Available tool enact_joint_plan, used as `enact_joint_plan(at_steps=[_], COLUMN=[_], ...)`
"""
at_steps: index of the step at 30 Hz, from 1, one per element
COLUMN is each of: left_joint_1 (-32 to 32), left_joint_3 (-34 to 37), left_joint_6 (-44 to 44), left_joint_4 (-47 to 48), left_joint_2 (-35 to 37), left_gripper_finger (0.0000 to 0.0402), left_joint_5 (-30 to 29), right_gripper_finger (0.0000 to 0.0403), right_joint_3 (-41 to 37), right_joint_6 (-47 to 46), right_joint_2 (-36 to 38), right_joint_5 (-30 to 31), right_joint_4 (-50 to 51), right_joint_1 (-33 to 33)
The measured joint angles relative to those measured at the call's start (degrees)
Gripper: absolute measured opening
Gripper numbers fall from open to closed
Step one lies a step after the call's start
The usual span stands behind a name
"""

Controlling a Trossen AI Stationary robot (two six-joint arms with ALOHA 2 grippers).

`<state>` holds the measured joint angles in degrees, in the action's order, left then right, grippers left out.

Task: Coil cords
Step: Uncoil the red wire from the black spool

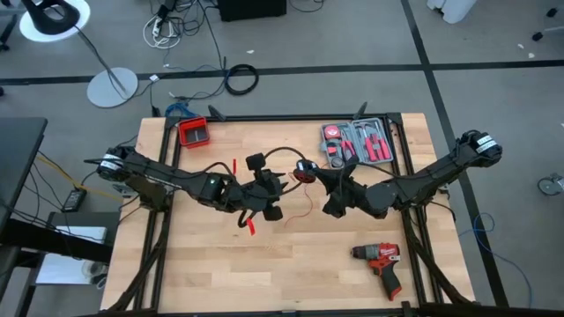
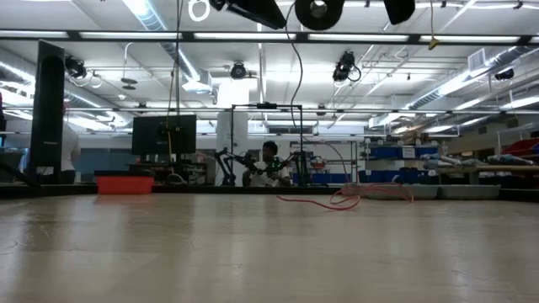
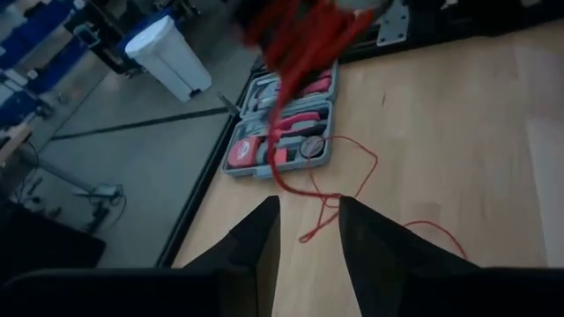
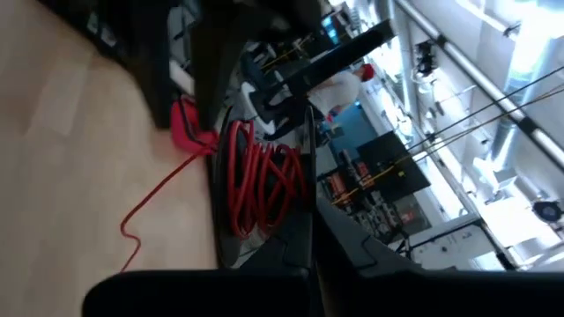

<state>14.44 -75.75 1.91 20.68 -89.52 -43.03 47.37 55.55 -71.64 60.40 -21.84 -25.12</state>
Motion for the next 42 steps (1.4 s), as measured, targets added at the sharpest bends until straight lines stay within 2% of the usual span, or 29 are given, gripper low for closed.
enact_joint_plan(at_steps=[5,12,18,27,31,35,42], left_joint_1=[-1.38,-1.95,-2.06,-2.27,-2.73,-2.75,-2.73], left_joint_3=[0.0,0.0,0.0,0.0,0.0,0.0,0.0], left_joint_6=[-2.87,-3.61,-3.75,-3.99,-4.0,-3.71,-2.31], left_joint_4=[-0.46,-2.89,-2.49,-4.03,-3.93,-3.99,-2.85], left_joint_2=[0.0,0.0,0.0,0.0,-0.02,-0.02,-0.02], left_gripper_finger=[0.0121,0.0121,0.0122,0.012,0.0089,0.0017,0.0002], left_joint_5=[0.15,0.79,5.14,5.19,5.2,5.2,4.92], right_gripper_finger=[0.0,0.0,0.0,0.0,0.0,0.0,0.0], right_joint_3=[0.0,0.0,0.0,0.0,0.0,0.0,0.0], right_joint_6=[3.41,3.21,3.73,2.59,2.58,2.58,3.52], right_joint_2=[0.0,0.02,0.02,0.02,0.02,0.02,0.02], right_joint_5=[0.0,0.0,0.62,-0.21,-0.42,-0.42,0.92], right_joint_4=[-3.55,-3.72,-3.76,-3.79,-3.79,-3.77,-3.7], right_joint_1=[-0.83,-1.55,-1.55,-1.55,-1.55,-1.55,-1.55])
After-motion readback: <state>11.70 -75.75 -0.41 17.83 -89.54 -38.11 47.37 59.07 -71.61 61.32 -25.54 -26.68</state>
